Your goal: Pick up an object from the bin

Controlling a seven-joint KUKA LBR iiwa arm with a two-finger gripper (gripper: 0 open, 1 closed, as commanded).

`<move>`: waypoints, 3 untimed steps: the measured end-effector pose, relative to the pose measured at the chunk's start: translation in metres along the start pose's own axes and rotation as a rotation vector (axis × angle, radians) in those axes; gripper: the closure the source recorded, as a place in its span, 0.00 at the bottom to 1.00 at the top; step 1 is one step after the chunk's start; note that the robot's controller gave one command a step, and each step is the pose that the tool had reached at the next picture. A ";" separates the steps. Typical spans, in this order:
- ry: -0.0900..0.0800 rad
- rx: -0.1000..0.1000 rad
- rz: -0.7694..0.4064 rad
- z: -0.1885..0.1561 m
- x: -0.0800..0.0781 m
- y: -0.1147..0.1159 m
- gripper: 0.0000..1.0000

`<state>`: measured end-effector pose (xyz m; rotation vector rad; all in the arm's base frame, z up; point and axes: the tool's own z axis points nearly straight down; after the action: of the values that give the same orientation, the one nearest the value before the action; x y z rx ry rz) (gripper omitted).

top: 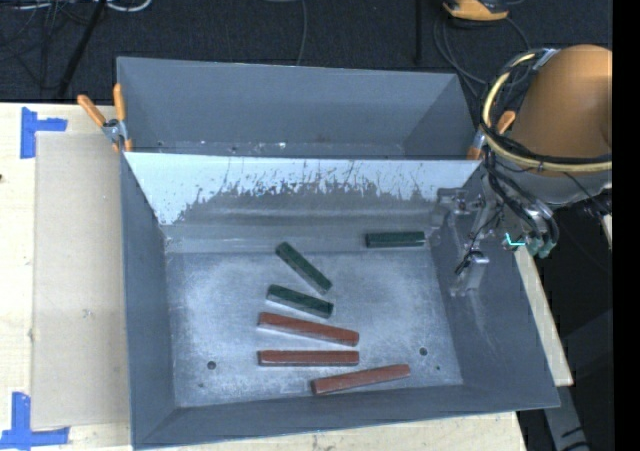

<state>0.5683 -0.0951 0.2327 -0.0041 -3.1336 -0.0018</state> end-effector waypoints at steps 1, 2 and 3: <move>0.000 -0.002 -0.155 0.149 0.005 0.060 0.00; -0.005 -0.002 -0.150 0.161 0.010 0.111 0.00; -0.010 -0.002 -0.240 0.163 -0.013 0.189 0.00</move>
Offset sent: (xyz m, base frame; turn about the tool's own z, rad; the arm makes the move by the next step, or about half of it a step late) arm -0.0040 0.0575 -0.1437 -0.1561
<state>0.5806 0.0942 0.0699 0.3730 -3.1217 -0.0057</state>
